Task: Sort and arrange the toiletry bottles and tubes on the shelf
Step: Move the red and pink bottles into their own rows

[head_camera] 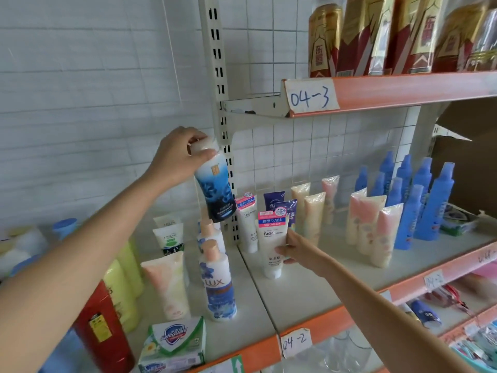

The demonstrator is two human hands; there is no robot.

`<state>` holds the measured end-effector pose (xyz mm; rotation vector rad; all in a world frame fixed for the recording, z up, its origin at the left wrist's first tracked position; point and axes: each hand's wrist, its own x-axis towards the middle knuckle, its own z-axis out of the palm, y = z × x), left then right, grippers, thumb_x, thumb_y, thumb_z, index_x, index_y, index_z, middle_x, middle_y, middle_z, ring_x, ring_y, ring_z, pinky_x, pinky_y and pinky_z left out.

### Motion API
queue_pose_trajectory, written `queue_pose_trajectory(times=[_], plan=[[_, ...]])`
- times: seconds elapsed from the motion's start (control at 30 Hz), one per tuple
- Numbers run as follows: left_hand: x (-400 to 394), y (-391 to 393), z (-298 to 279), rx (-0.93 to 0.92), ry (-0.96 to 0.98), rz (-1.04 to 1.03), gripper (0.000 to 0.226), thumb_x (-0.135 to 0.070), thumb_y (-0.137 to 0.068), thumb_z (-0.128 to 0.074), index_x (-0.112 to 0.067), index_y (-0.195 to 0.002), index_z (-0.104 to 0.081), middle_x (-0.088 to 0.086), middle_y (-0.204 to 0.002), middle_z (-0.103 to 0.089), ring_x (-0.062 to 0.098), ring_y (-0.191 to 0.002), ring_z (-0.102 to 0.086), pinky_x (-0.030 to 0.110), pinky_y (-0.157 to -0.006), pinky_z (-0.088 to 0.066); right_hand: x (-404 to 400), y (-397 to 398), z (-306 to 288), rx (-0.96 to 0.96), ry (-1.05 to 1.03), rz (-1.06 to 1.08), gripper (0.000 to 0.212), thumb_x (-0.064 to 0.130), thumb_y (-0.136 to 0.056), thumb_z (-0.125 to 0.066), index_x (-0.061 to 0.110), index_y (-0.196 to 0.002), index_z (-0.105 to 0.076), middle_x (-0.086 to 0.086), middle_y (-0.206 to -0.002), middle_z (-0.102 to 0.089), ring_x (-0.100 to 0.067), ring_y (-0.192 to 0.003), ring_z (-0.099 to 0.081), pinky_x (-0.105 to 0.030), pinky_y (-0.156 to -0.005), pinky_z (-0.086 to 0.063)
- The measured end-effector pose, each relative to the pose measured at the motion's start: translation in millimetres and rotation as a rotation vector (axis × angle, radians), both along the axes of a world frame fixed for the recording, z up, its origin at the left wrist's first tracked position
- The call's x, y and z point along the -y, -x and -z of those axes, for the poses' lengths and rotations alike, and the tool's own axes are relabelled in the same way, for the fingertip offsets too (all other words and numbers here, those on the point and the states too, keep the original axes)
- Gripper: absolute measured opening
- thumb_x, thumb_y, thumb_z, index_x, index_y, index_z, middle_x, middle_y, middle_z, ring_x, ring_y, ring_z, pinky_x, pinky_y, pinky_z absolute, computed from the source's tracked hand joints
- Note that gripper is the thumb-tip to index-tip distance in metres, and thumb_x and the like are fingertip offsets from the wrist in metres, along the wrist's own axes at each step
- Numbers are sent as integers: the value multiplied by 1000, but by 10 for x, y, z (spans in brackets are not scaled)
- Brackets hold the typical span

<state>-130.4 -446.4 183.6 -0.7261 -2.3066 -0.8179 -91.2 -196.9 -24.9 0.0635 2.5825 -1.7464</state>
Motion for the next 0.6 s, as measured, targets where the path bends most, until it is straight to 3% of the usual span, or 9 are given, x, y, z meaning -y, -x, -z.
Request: queue_pose_trajectory(times=[0.17,0.33,0.53,0.6], plan=[[210,-133,-140,-73,-79,-23,33,-25,-84,-65,-6,-111,-61,11,-109,-58,17,-92,-53,24,-79,-38,186,236,-8,37,-4,-30,32,5,-89,-55,18,-118,-45,-5,-125,-57,-24,-119,-53,-46,-97,-48],[208,-184,-155,-54,-50,-11,34,-26,-85,-64,-7,-113,-60,10,-109,-57,17,-94,-53,25,-83,-39,222,255,-83,57,-57,-47,32,8,-90,-56,18,-118,-44,-5,-125,-57,-21,-114,-54,-43,-97,-49],[109,-222,-198,-60,-8,39,34,-25,-86,-63,-9,-115,-60,7,-107,-55,14,-93,-50,23,-83,-38,115,43,-302,55,-449,41,37,16,-87,-62,3,-120,-51,-11,-119,-59,-26,-101,-59,-33,-76,-56],[98,-244,-229,-64,-5,67,34,-25,-86,-63,-9,-116,-60,7,-109,-56,17,-96,-53,24,-84,-39,116,-90,-497,-32,-710,31,28,13,-90,-55,3,-115,-57,-12,-118,-61,-26,-101,-60,-35,-85,-53]])
